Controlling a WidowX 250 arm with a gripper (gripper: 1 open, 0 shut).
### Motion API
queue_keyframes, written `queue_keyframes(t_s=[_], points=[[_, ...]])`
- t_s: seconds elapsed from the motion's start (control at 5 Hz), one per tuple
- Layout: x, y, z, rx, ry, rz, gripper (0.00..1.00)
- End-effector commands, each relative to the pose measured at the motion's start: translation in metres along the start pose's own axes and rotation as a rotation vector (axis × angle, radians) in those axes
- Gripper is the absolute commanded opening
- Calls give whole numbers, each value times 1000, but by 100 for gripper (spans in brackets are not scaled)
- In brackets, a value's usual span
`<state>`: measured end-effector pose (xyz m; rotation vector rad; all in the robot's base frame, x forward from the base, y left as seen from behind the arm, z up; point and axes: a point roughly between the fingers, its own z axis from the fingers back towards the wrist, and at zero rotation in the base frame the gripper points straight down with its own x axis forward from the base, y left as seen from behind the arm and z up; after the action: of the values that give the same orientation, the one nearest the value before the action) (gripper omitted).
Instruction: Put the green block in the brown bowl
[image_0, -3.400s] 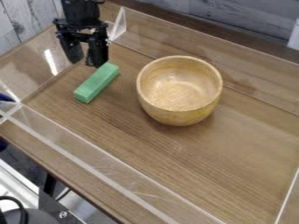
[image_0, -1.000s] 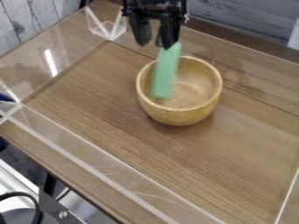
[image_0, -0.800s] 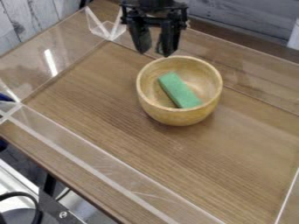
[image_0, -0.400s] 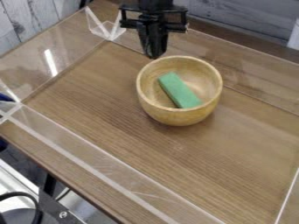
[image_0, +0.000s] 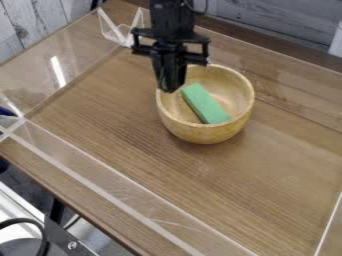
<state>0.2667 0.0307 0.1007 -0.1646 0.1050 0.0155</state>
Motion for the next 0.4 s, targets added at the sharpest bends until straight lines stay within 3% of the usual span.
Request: queue_keyframes(t_s=[0.0,0.2], points=[[5,-7,30,5,-88,-15,0],[7,-9,37,0,-103,-15,0]])
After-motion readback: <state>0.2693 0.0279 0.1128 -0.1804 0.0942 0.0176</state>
